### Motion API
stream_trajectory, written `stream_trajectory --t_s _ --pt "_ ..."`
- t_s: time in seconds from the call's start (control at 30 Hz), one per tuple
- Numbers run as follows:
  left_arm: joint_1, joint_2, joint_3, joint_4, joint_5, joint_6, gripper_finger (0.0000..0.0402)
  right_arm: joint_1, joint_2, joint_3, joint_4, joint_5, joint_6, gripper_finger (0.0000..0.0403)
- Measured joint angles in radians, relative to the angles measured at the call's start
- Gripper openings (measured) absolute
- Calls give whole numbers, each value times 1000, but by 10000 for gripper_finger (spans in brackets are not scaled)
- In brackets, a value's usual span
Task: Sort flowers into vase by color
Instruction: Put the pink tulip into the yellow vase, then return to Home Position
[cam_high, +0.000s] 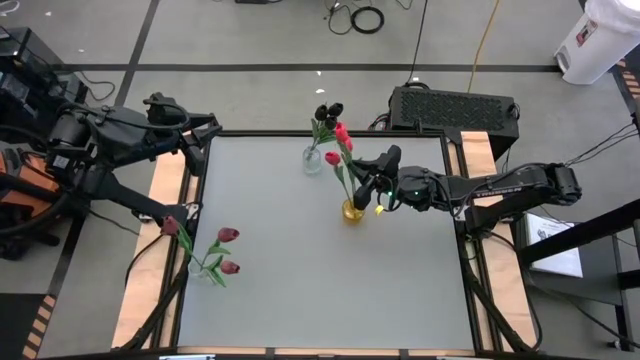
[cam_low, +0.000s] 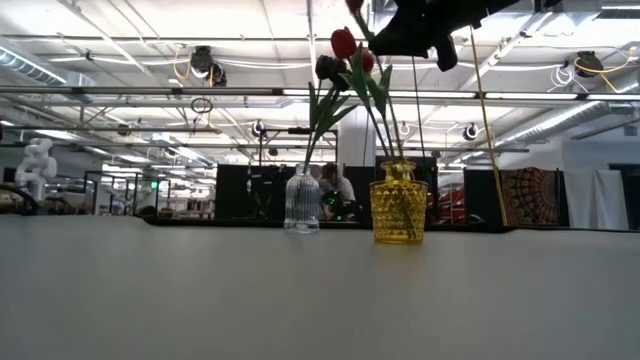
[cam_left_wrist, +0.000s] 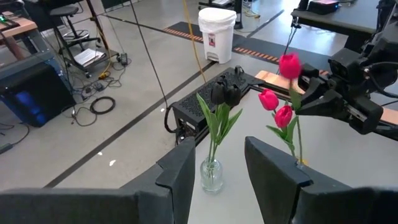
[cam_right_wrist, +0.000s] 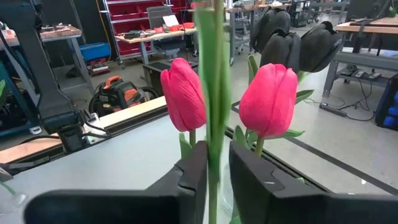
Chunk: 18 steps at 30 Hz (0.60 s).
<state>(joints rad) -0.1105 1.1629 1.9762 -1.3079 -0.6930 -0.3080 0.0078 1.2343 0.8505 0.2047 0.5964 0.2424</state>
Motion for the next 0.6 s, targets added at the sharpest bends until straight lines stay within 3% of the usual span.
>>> stream_trajectory --t_s 0.6 --pt "0 0 0 0 0 0 148 15 0 1 87 0 -16 134"
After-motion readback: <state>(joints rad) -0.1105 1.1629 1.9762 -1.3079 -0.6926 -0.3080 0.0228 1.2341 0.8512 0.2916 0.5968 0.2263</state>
